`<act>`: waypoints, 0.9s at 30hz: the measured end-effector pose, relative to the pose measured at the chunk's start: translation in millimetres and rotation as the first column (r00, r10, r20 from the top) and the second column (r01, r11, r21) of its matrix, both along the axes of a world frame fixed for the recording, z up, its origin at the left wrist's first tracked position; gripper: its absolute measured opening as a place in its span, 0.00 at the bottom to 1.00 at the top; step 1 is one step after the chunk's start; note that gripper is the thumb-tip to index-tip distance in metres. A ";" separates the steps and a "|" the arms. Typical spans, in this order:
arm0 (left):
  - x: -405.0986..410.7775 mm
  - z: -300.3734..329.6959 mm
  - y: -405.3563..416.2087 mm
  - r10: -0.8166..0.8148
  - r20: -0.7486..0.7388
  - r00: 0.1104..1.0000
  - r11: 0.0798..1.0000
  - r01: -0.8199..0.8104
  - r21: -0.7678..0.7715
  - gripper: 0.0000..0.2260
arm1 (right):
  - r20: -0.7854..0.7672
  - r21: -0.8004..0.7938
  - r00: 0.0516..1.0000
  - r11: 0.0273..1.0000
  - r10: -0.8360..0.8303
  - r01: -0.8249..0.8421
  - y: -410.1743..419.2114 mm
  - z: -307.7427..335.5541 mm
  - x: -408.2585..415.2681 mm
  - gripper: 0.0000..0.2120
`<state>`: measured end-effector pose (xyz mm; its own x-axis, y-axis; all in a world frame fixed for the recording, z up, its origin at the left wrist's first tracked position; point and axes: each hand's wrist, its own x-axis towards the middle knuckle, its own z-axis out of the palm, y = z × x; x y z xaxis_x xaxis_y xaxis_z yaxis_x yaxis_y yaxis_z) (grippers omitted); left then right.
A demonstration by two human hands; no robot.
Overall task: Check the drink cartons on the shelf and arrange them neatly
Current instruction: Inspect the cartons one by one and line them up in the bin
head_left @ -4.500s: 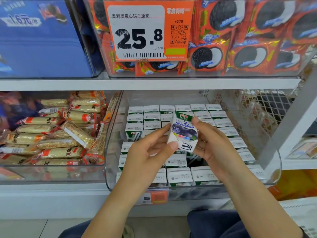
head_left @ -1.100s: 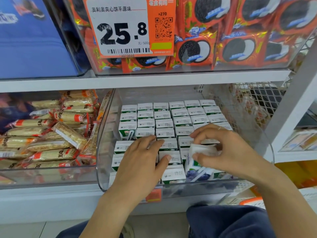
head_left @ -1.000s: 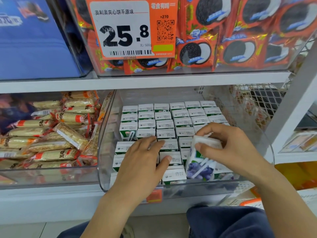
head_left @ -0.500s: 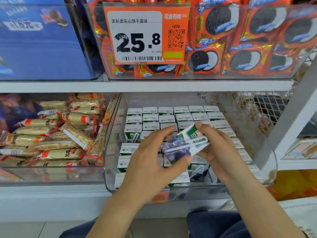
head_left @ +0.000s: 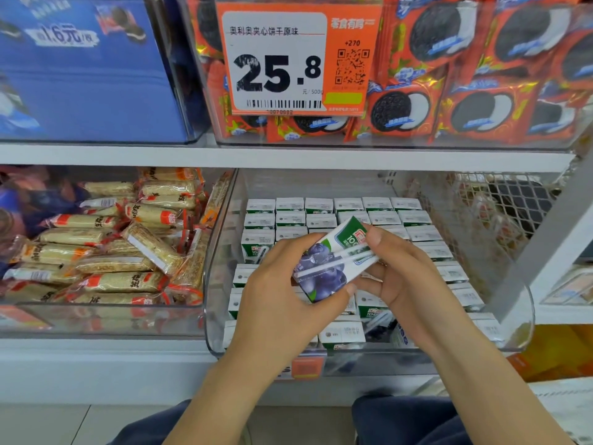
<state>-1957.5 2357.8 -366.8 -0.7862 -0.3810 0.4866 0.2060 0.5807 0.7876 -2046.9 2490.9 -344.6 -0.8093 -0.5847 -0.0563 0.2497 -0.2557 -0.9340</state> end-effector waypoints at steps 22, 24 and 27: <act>2.1 7.8 -1.5 -0.170 0.053 0.984 0.953 0.151 0.261 0.21 | -0.156 -0.042 0.985 0.996 0.076 -0.083 4.0 -1.7 0.3 0.25; 1.8 8.0 -1.4 -0.196 0.049 0.979 0.949 0.177 0.263 0.20 | -0.164 -0.041 0.985 0.997 0.054 -0.062 3.3 -1.5 0.7 0.25; 1.5 7.6 -0.7 -0.224 0.061 0.973 0.948 0.203 0.247 0.20 | -0.208 -0.008 0.978 1.000 0.016 -0.018 3.5 -1.9 1.8 0.26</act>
<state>-1956.0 2357.1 -359.1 -0.8968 -0.2962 0.3287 0.2293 0.3244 0.9177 -2045.1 2494.4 -346.5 -0.7924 -0.5985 0.1181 0.0549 -0.2629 -0.9633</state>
